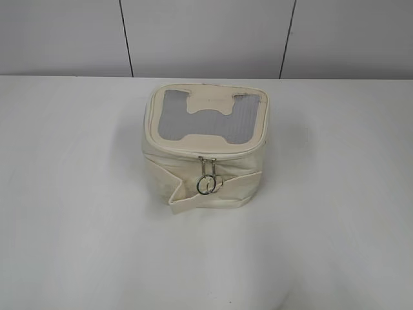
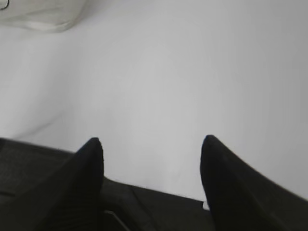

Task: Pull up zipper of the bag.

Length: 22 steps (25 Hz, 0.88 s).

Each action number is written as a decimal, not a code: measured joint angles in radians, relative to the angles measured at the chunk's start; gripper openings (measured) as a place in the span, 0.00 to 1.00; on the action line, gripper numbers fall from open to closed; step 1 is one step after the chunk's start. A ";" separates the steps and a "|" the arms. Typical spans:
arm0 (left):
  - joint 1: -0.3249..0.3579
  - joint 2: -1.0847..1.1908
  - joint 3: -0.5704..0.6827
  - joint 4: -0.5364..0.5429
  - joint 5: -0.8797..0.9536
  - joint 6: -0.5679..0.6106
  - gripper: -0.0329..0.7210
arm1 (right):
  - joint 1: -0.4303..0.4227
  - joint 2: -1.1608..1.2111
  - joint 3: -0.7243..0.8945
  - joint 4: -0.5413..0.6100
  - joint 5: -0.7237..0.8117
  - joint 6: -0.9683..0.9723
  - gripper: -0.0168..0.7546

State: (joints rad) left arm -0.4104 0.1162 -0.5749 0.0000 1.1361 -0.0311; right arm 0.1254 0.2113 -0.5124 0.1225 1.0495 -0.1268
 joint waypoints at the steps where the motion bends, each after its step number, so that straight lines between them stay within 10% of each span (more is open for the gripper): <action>1: 0.000 -0.022 0.005 0.000 -0.009 0.000 0.37 | 0.000 -0.042 0.000 -0.019 0.000 0.010 0.65; 22: 0.011 -0.122 0.036 0.000 -0.077 0.031 0.37 | 0.000 -0.196 0.008 -0.047 -0.001 0.020 0.63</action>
State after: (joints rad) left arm -0.3989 -0.0057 -0.5389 0.0000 1.0588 0.0000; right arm 0.1254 0.0154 -0.5041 0.0758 1.0489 -0.1068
